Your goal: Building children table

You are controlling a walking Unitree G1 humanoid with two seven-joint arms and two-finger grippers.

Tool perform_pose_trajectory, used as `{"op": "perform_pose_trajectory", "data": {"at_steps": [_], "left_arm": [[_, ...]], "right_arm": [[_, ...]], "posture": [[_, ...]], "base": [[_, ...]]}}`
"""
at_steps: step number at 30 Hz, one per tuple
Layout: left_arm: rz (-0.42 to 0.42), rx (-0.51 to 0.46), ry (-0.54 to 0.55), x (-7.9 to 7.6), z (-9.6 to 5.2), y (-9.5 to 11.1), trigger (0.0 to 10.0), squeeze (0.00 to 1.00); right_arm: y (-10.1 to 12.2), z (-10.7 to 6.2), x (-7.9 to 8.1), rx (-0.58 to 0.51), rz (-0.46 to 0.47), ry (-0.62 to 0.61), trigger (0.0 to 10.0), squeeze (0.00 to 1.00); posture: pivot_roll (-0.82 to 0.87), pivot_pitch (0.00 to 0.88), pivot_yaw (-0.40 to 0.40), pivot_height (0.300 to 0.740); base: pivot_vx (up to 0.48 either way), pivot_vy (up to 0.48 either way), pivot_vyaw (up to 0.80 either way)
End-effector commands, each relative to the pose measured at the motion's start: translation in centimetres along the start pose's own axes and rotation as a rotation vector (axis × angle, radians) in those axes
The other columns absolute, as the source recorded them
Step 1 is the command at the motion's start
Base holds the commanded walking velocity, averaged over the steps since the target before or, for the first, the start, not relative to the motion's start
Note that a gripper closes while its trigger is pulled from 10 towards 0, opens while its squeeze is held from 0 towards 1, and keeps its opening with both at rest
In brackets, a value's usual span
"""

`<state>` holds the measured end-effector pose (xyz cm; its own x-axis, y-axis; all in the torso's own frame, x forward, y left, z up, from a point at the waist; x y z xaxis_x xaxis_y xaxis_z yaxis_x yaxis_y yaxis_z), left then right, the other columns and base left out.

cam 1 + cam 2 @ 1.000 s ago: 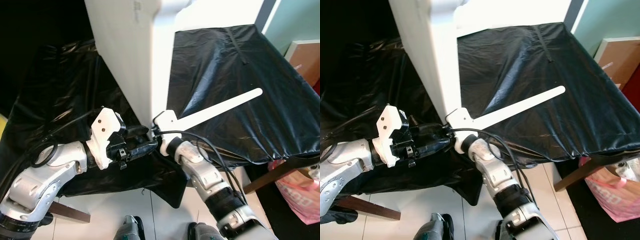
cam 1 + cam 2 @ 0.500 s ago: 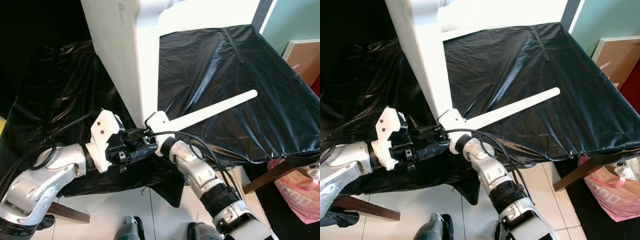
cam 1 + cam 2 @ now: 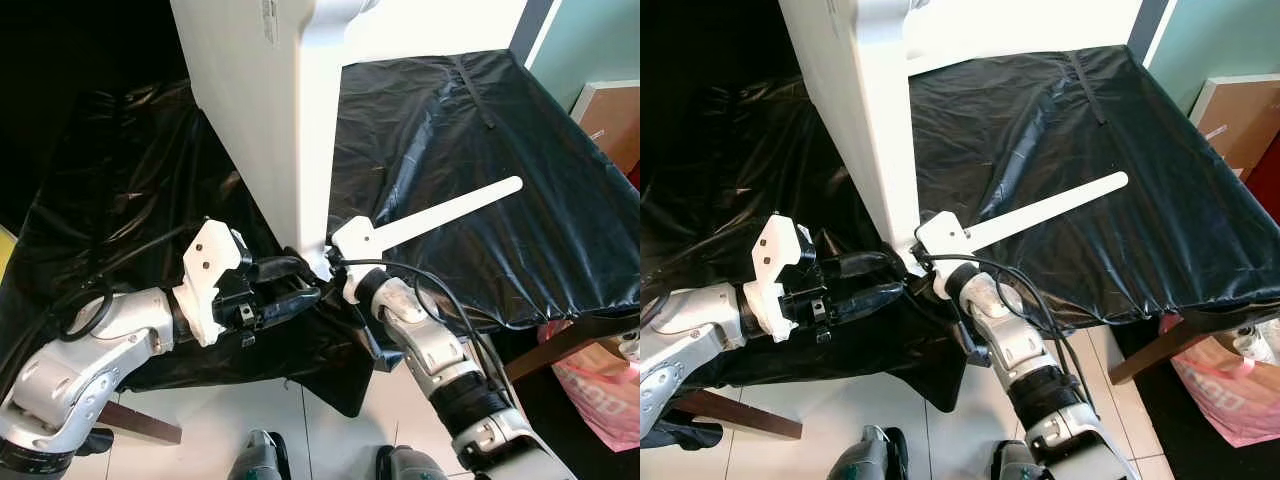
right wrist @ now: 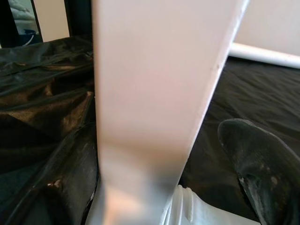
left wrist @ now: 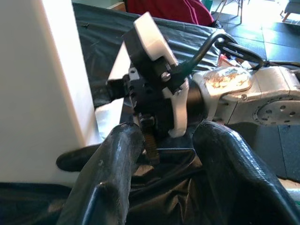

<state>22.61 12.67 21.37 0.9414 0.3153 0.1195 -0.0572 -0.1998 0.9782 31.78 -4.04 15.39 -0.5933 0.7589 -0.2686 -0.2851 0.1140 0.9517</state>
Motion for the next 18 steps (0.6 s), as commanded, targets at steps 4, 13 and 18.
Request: {"op": "perform_pose_trajectory", "data": {"at_steps": [4, 13, 18], "left_arm": [[-0.016, 0.021, -0.069, -0.8, -0.2, -0.3, 10.0, 0.00], [-0.016, 0.021, -0.071, -0.8, -0.2, -0.2, 10.0, 0.00], [-0.016, 0.024, -0.071, -0.7, -0.2, -0.2, 10.0, 0.00]], "right_arm": [[-0.3, -2.3, -1.1, 0.008, 0.027, 0.058, 10.0, 0.00], [-0.3, -3.8, -1.2, 0.024, 0.025, 0.155, 10.0, 0.00], [-0.5, -4.4, -1.7, 0.050, 0.022, 0.162, 10.0, 0.00]], "posture": [[0.02, 0.164, 0.013, 0.740], [0.02, 0.166, 0.017, 0.740], [0.02, 0.164, 0.020, 0.740]], "base": [[0.000, 0.000, 0.00], [0.000, 0.000, 0.00], [0.000, 0.000, 0.00]]}}
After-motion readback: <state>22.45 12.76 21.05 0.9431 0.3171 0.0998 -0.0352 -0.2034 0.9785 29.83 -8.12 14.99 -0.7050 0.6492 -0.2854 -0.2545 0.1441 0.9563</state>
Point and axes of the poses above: a point about 5 cm out from each wrist's last joint towards the gripper, its own z axis pointing out of the wrist towards the gripper, its own y axis along the axis of the wrist's last joint, x = y × z, the point moved 1 cm from there along z, pointing out of the wrist towards the gripper, and after that the axes turned 2 degrees about -z, right-handed, at the moved point
